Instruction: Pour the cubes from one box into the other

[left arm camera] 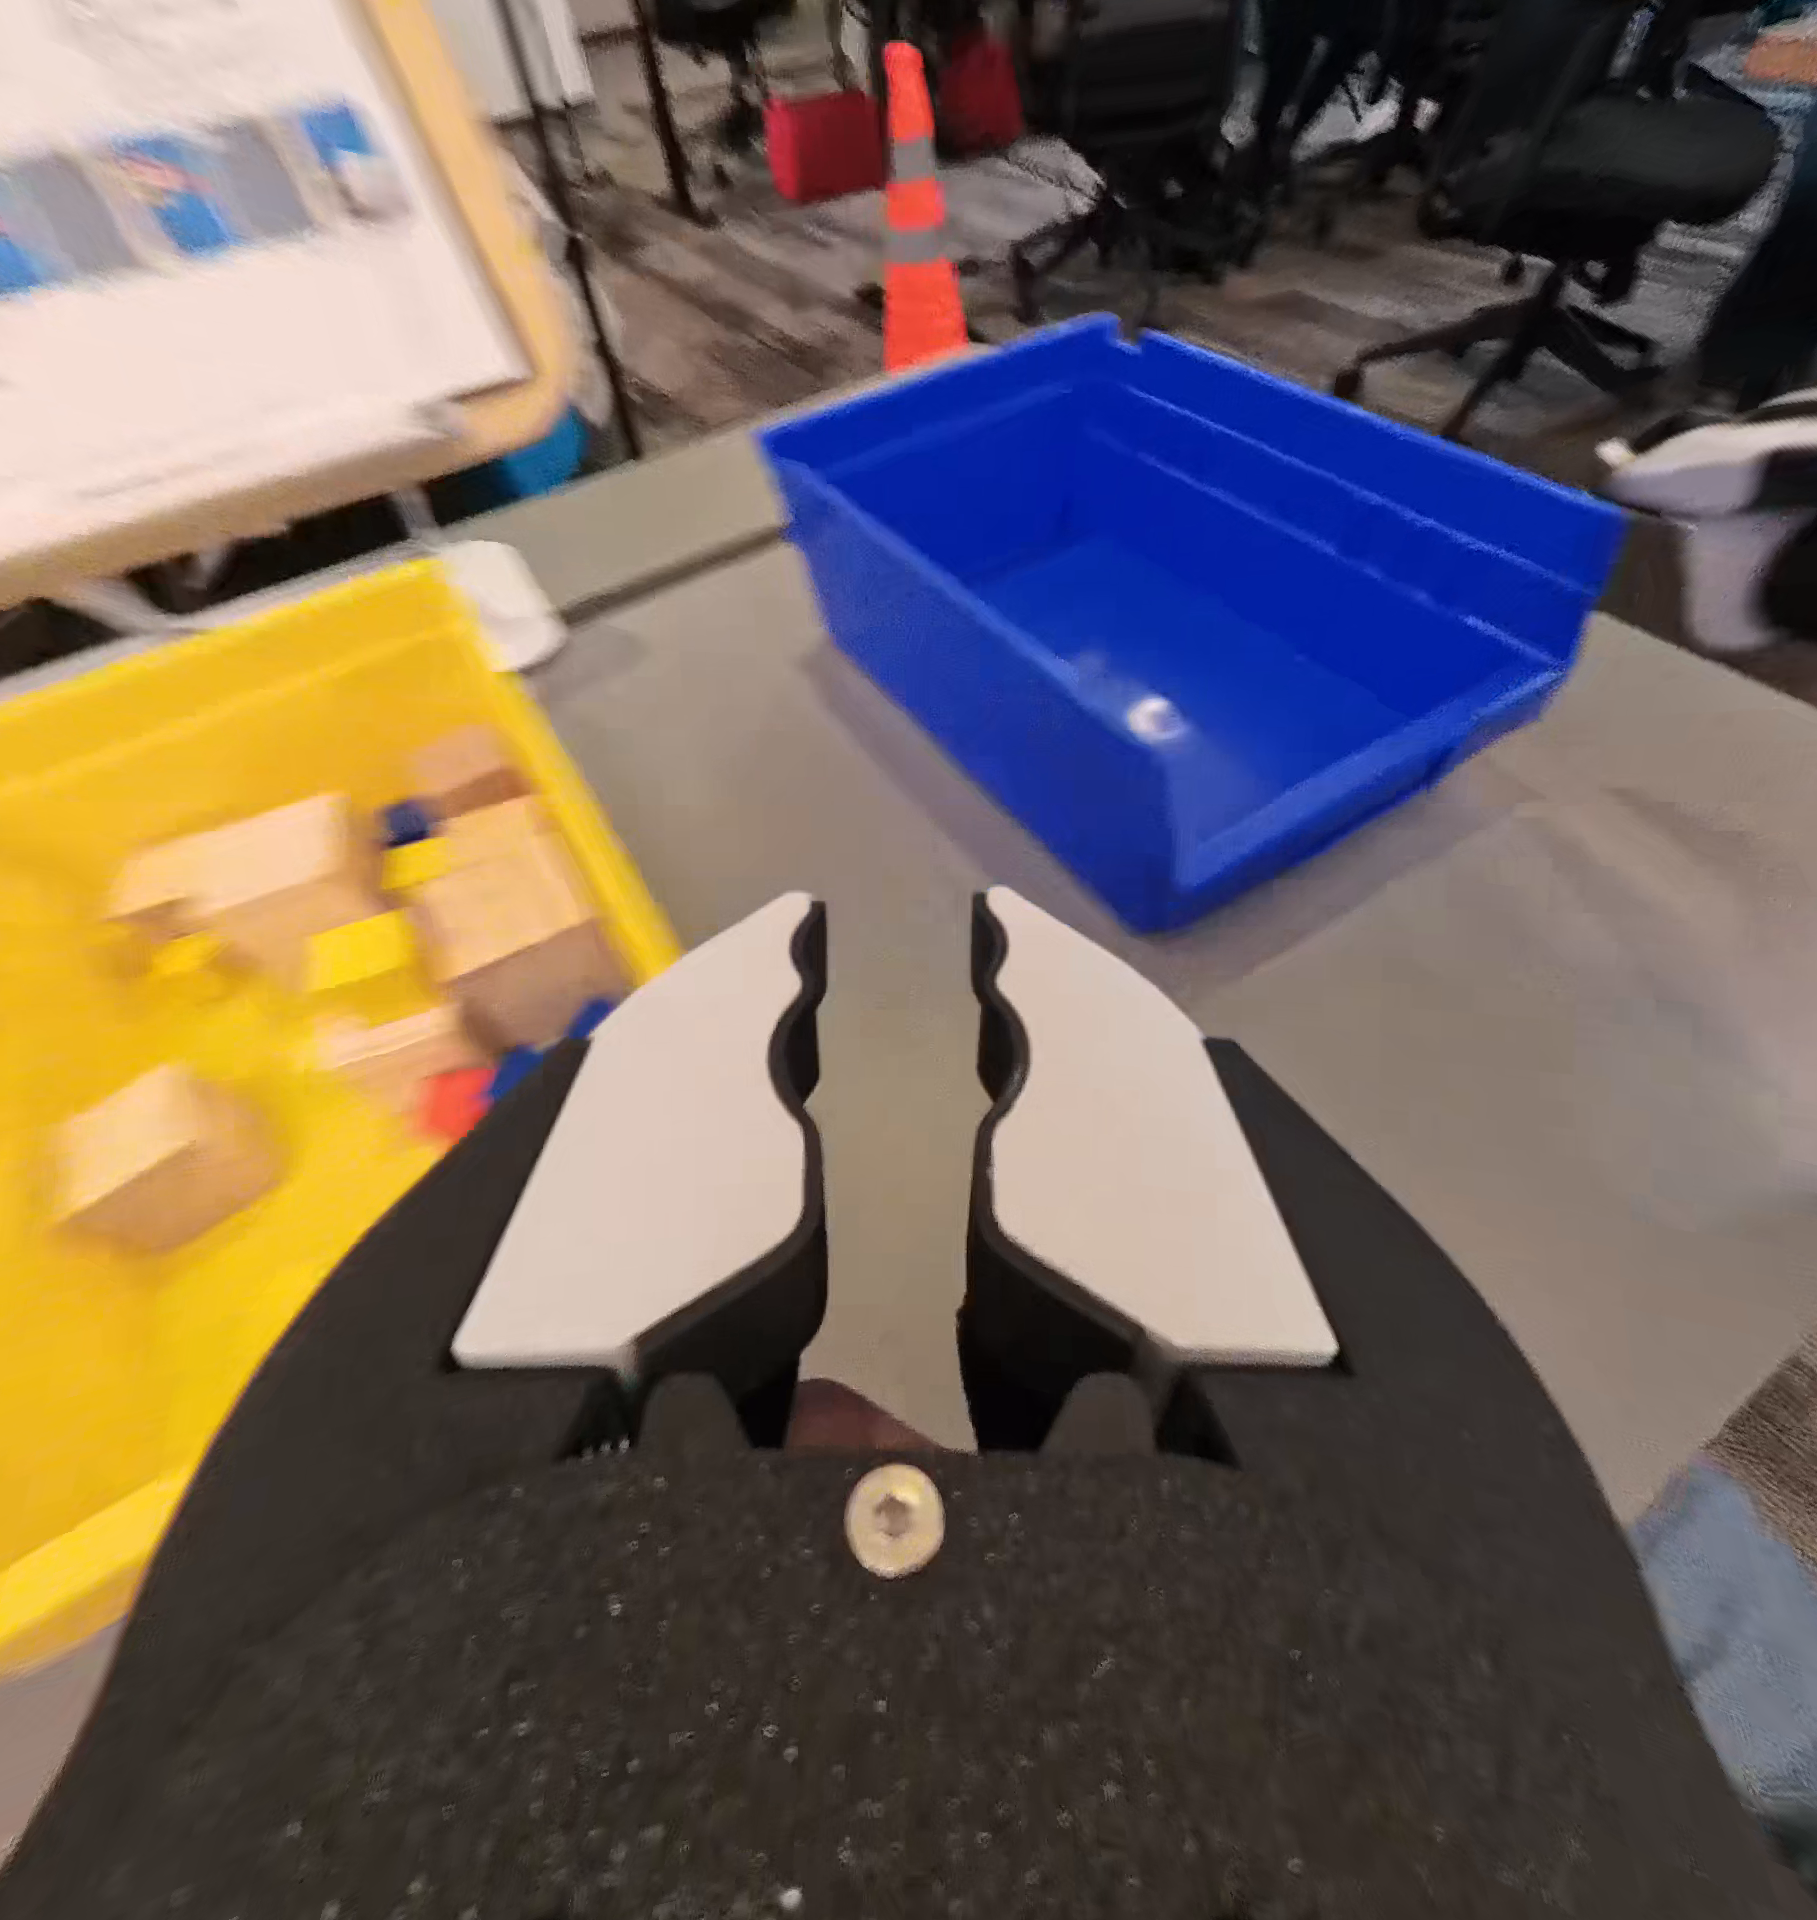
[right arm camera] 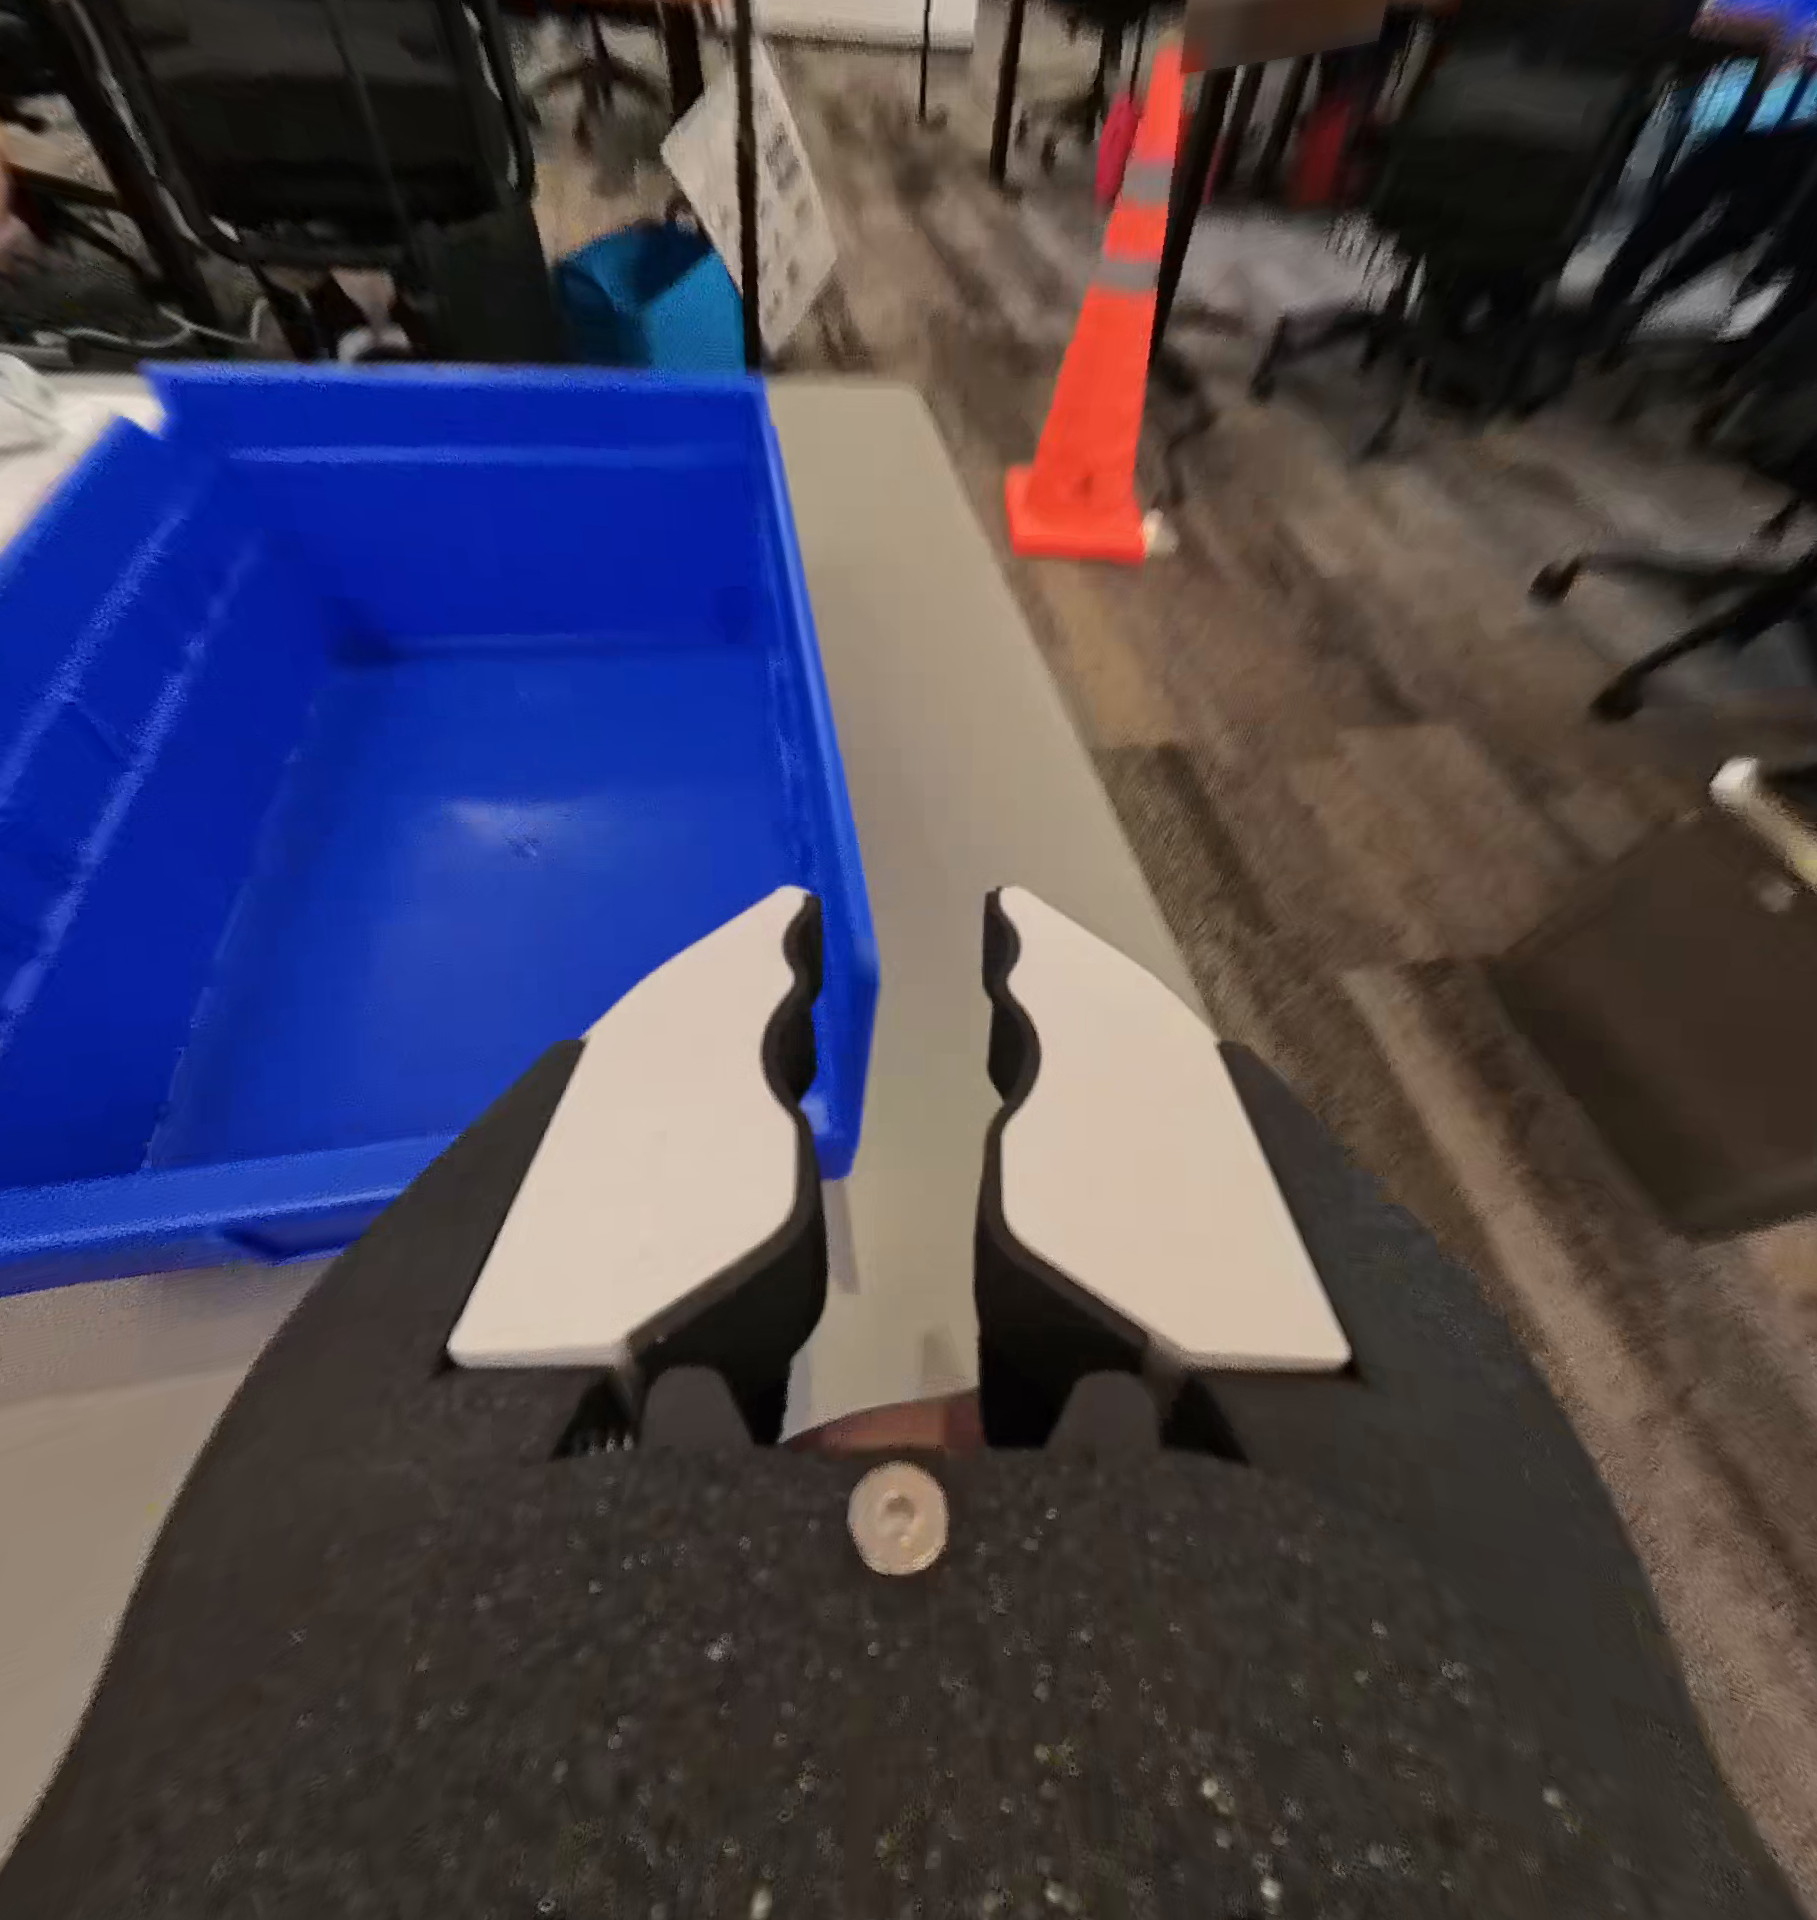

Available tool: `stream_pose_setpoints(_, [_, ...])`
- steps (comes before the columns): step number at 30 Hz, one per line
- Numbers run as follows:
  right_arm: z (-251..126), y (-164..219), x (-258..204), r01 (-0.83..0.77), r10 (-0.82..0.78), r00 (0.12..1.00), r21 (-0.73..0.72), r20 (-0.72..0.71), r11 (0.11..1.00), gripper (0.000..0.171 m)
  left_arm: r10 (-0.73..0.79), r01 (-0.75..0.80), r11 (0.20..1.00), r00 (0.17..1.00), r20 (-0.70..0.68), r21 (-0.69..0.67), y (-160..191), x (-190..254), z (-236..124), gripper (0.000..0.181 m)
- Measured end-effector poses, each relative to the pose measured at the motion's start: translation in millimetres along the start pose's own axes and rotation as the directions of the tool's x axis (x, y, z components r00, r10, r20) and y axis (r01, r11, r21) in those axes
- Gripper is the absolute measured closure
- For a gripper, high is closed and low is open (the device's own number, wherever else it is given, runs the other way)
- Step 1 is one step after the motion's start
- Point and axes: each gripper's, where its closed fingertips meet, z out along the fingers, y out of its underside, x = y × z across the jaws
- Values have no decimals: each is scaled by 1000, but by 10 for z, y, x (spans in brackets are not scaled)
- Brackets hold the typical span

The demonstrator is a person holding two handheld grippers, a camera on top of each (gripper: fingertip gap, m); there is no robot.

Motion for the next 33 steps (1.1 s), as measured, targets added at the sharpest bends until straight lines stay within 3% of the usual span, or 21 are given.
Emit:
stream_pose_setpoints(3, [-323, -429, -471, 138, -143, 989, 103, 45, 985, 142, -42, 35, 998, 983, 178, 44, 231, -943, -471, 153])
stream_pose_setpoints(5, [-509, -599, -1087, 169, -195, 969, 173, 149, 970, 142, -10, 5, 1000, 940, 341, 15, 464, -1525, -667, 150])
stream_pose_setpoints(8, [-792, -429, -2421, 99, -184, 851, 195, 491, 976, 142, -10, 18, 1000, 861, 509, -11, 632, -2137, -851, 141])
stream_pose_setpoints(10, [-865, -135, -3120, 48, -104, 777, 105, 621, 993, 135, -134, 132, 990, 860, 492, 39, 691, -2334, -902, 140])
stream_pose_setpoints(13, [-681, 126, -3588, 89, -103, 819, 52, 565, 995, 117, -272, 293, 956, 887, 373, 2, 979, -2400, -699, 136])
stream_pose_setpoints(16, [-378, 372, -3723, 171, -130, 883, -50, 452, 984, 116, -284, 327, 938, 915, 287, -116, 1285, -2326, -361, 127])
stream_pose_setpoints(18, [-282, 523, -3855, 203, -129, 883, -119, 452, 972, 133, -274, 300, 951, 930, 243, -75, 1202, -2321, -212, 150])
stream_pose_setpoints(19, [-254, 524, -3882, 185, -120, 898, -117, 423, 976, 145, -265, 288, 955, 934, 240, -66, 1156, -2326, -161, 172])
stream_pose_setpoints(22, [-219, 470, -3818, 114, -70, 950, -130, 304, 985, 167, -234, 278, 955, 921, 311, -103, 1156, -2403, -138, 177])
stream_pose_setpoints(26, [-330, 325, -4033, 33, -13, 958, -68, 287, 997, 169, -291, 321, 946, 899, 327, -39, 1062, -2595, -352, 178])
stream_pose_setpoints(30, [-599, -13, -4675, 61, -80, 947, 72, 311, 996, 167, -337, 345, 937, 858, 386, 52, 975, -3210, -737, 177])
stream_pose_setpoints(33, [-676, -64, -5223, 68, -91, 927, 74, 363, 995, 167, -326, 321, 944, 851, 411, 83, 1016, -3660, -1076, 177])
